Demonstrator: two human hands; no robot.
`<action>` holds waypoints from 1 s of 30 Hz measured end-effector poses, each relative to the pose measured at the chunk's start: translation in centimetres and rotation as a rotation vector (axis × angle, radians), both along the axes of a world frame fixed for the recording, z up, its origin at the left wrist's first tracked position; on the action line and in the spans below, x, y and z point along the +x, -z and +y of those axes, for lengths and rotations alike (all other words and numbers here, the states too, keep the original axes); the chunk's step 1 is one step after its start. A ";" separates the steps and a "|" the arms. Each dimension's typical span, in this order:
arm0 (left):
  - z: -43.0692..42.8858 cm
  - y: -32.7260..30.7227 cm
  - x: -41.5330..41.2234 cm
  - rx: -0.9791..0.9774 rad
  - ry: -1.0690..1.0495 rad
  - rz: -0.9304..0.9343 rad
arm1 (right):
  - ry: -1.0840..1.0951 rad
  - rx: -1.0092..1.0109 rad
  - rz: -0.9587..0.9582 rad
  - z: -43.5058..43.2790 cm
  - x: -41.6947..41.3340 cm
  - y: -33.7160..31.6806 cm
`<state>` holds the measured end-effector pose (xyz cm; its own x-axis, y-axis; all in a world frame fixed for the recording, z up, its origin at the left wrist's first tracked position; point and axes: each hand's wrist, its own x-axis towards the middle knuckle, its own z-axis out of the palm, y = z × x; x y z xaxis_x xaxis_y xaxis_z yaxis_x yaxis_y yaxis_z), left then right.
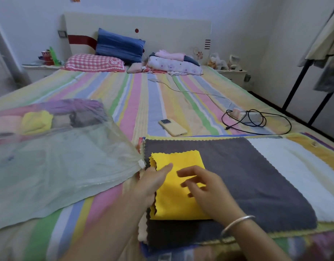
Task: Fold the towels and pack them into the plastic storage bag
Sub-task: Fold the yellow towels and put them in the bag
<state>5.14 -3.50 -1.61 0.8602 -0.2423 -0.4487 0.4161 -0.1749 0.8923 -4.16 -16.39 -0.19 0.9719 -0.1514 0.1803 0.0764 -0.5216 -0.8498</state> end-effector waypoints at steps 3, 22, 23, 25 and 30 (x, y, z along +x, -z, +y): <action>-0.3 0.9 0.2 0.187 0.042 -0.196 | 0.101 -0.184 -0.105 -2.3 -0.6 0.6; 3.5 5.5 -5.7 0.793 0.493 -1.322 | -0.065 -0.915 -0.216 -1.6 -2.3 6.5; 3.9 5.6 -5.5 0.808 0.522 -1.321 | -0.055 -0.916 -0.240 -1.7 -2.3 6.5; 4.4 5.5 -5.0 0.804 0.561 -1.330 | -0.014 -0.898 -0.292 -2.0 -2.4 6.2; 4.8 4.5 -5.2 0.656 0.501 -1.229 | 0.150 -0.617 -0.291 -3.9 -2.8 5.5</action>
